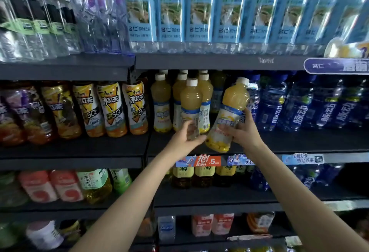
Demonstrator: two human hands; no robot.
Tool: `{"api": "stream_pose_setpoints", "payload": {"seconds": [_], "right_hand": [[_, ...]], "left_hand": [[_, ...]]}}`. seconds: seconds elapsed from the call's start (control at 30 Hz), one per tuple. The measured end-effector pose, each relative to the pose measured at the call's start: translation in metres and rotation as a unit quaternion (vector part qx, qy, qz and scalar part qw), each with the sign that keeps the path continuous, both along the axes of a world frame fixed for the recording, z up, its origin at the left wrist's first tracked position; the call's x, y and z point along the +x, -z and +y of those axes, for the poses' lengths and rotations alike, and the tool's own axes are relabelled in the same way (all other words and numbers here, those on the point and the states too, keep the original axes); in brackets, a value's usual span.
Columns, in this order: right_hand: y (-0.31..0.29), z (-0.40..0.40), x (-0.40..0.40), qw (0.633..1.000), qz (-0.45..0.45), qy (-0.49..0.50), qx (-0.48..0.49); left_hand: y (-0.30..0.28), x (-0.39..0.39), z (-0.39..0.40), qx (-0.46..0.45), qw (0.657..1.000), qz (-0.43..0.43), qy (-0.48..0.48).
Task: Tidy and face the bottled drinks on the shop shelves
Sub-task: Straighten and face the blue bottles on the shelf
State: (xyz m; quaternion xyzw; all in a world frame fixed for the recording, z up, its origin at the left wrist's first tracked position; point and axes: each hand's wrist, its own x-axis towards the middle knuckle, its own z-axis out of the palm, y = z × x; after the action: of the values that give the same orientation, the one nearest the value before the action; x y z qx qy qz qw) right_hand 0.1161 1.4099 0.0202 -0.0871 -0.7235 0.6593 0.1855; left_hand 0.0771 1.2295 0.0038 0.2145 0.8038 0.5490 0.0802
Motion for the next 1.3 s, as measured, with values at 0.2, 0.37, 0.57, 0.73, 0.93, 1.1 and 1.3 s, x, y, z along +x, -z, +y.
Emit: {"api": "stream_pose_setpoints", "payload": {"seconds": [0.2, 0.37, 0.57, 0.73, 0.93, 1.1, 1.3], "right_hand": [[-0.037, -0.017, 0.019, 0.977, 0.054, -0.130, -0.158], [-0.044, -0.020, 0.023, 0.973, 0.019, -0.076, -0.219], [-0.044, -0.025, 0.022, 0.934, -0.053, -0.051, -0.351], [-0.052, -0.029, 0.023, 0.917, -0.068, -0.062, -0.389], [-0.047, -0.023, 0.034, 0.960, -0.020, -0.055, -0.275], [-0.051, -0.029, 0.042, 0.978, 0.024, -0.114, -0.173], [-0.050, -0.039, 0.042, 0.985, 0.058, -0.131, -0.098]], "left_hand": [[-0.020, 0.021, -0.003, 0.286, 0.917, -0.260, 0.102], [-0.025, 0.027, -0.016, 0.148, 0.988, 0.019, -0.022], [-0.044, 0.035, -0.025, -0.010, 0.922, 0.387, -0.015], [-0.055, 0.032, -0.029, -0.071, 0.873, 0.482, 0.016], [-0.061, 0.029, -0.041, 0.007, 0.986, 0.139, 0.091], [-0.056, 0.031, -0.043, 0.028, 0.982, -0.101, 0.158], [-0.043, 0.034, -0.038, 0.088, 0.975, -0.138, 0.149]]}}
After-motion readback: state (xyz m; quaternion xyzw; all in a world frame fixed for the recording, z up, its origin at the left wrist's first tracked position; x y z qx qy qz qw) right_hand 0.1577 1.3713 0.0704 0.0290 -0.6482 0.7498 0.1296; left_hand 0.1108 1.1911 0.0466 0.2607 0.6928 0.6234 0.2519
